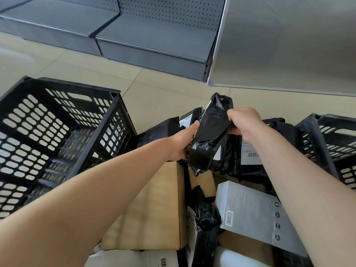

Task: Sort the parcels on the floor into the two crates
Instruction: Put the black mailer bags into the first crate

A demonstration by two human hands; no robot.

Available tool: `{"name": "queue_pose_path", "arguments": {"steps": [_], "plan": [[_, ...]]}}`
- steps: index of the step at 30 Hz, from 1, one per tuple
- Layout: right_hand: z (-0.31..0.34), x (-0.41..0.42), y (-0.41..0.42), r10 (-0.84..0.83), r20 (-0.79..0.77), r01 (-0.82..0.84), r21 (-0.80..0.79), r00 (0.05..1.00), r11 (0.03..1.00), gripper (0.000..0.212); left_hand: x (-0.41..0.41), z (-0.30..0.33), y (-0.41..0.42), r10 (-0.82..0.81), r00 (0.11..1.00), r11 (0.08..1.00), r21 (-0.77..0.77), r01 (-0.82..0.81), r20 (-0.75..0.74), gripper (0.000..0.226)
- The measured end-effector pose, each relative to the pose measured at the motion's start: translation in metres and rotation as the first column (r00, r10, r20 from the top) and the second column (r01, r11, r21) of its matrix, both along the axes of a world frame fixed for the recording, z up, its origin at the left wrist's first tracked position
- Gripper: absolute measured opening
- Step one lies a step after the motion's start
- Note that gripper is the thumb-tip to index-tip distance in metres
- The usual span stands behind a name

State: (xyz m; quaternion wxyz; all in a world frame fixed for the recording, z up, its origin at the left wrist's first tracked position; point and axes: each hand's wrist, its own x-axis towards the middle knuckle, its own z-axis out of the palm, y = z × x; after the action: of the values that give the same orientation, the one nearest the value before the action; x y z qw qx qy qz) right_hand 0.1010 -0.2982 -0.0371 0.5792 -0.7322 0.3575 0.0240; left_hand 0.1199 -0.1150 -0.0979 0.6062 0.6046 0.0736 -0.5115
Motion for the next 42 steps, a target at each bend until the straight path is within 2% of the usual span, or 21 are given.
{"name": "queue_pose_path", "arguments": {"steps": [5,9,12,16,19,23,27,28,30,31,33,38,42], "plan": [[-0.013,-0.004,0.0,-0.039,0.077,0.03,0.113,0.996,0.993,0.02,0.004,0.0,0.009,0.043,0.998,0.999,0.011,-0.044,0.041,0.056],[-0.02,-0.007,-0.001,-0.134,0.13,0.089,0.308,0.982,0.947,0.021,0.008,0.001,0.016,0.069,0.993,0.998,-0.004,-0.069,0.098,0.051],[-0.025,-0.004,-0.002,-0.15,0.144,0.073,0.435,0.978,0.898,0.013,0.012,-0.003,0.022,0.066,0.994,0.996,-0.065,-0.06,0.085,0.052],[-0.036,-0.001,-0.005,-0.172,0.158,0.049,0.582,0.972,0.812,0.059,0.017,-0.004,0.032,0.146,0.989,0.984,-0.105,-0.142,0.025,0.052],[-0.036,-0.004,-0.003,-0.196,0.192,0.025,0.652,0.962,0.758,0.072,0.015,0.001,0.035,0.167,0.986,0.976,-0.139,-0.167,-0.011,0.044],[-0.036,-0.009,0.003,-0.189,0.216,-0.013,0.69,0.958,0.724,0.057,0.014,0.01,0.036,0.183,0.983,0.971,-0.15,-0.186,-0.029,0.042],[-0.039,-0.008,0.007,-0.192,0.17,0.033,0.662,0.967,0.749,0.061,0.013,0.014,0.036,0.192,0.981,0.975,-0.119,-0.189,0.015,0.034],[-0.038,-0.008,0.009,-0.184,0.15,0.042,0.653,0.971,0.756,0.053,0.013,0.014,0.036,0.2,0.979,0.974,-0.118,-0.195,0.036,0.033],[-0.037,-0.006,0.013,-0.192,0.131,0.071,0.621,0.973,0.781,0.016,0.015,0.015,0.037,0.212,0.974,0.973,-0.114,-0.202,0.078,0.035],[-0.036,-0.006,0.016,-0.205,0.127,0.089,0.604,0.97,0.792,0.006,0.015,0.018,0.036,0.215,0.972,0.974,-0.1,-0.206,0.098,0.038],[-0.039,-0.001,0.018,-0.217,0.126,0.104,0.586,0.968,0.804,0.019,0.019,0.023,0.036,0.222,0.965,0.975,-0.053,-0.217,0.141,0.041],[-0.039,0.006,0.028,-0.205,0.14,0.075,0.624,0.969,0.778,0.022,0.036,0.035,0.041,0.269,0.928,0.962,-0.016,-0.274,0.258,0.044],[-0.039,0.012,0.038,-0.177,0.107,0.081,0.59,0.978,0.804,0.027,0.049,0.05,0.049,0.271,0.876,0.937,0.101,-0.335,0.398,0.037]]}}
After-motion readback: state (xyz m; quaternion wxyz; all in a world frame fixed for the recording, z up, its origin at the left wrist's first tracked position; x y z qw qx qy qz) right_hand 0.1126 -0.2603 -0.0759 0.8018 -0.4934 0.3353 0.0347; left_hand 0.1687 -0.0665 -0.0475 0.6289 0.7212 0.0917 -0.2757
